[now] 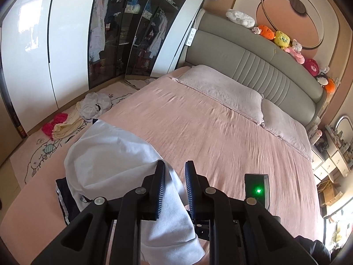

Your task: Fold clothes

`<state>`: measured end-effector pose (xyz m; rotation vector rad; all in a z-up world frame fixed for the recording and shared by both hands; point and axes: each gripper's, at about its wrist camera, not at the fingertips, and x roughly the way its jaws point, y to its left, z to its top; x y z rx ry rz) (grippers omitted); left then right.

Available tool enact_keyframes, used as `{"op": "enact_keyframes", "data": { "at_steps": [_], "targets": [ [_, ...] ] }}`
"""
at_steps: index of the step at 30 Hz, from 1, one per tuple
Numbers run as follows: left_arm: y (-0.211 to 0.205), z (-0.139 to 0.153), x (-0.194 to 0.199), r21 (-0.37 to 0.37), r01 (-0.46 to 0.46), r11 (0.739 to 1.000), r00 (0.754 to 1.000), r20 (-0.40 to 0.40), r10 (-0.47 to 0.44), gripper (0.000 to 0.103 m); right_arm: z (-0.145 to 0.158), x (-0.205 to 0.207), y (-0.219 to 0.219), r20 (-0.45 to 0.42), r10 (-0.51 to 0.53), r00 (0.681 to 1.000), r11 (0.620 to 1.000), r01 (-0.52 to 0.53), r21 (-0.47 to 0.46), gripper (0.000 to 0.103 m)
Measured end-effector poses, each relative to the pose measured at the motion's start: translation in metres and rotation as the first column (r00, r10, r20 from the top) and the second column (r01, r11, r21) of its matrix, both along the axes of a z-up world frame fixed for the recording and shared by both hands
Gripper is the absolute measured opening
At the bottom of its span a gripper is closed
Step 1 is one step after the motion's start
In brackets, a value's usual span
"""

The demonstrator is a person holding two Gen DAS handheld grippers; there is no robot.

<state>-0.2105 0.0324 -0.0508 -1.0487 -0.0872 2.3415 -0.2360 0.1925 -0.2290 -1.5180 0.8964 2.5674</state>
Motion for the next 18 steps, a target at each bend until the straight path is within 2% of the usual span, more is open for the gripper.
{"op": "enact_keyframes", "data": {
  "at_steps": [2, 4, 5, 6, 8, 11, 18],
  "targets": [
    [-0.008, -0.001, 0.0, 0.039, -0.033, 0.999, 0.999, 0.022, 0.032, 0.023, 0.0, 0.003, 0.004, 0.004, -0.016, 1.0, 1.0, 0.016, -0.015, 0.075],
    [-0.015, -0.002, 0.001, 0.077, -0.047, 0.996, 0.998, 0.056, 0.043, 0.043, -0.001, 0.005, 0.008, 0.005, -0.036, 0.999, 0.999, 0.036, -0.036, 0.075],
    [-0.019, -0.003, 0.001, 0.097, -0.043, 0.994, 0.996, 0.078, 0.035, 0.064, 0.0, 0.006, 0.009, 0.006, -0.043, 0.999, 0.998, 0.043, -0.043, 0.075],
    [-0.023, -0.004, 0.0, 0.12, -0.035, 0.992, 0.995, 0.101, 0.023, 0.077, 0.001, 0.007, 0.009, 0.007, -0.045, 0.999, 0.998, 0.045, -0.045, 0.075],
    [-0.03, -0.006, 0.0, 0.163, -0.023, 0.986, 0.99, 0.139, 0.0, 0.078, 0.002, 0.008, 0.009, 0.011, -0.049, 0.999, 0.998, 0.05, -0.048, 0.075],
    [-0.039, -0.009, 0.001, 0.164, -0.049, 0.985, 0.985, 0.171, 0.021, 0.078, 0.005, 0.008, 0.007, 0.019, -0.055, 0.998, 0.997, 0.056, -0.045, 0.075],
    [-0.061, -0.026, 0.001, 0.132, -0.179, 0.975, 0.969, 0.196, 0.151, 0.078, 0.013, 0.009, -0.004, -0.008, -0.041, 0.999, 0.999, 0.04, -0.033, 0.075]
  ]
}}
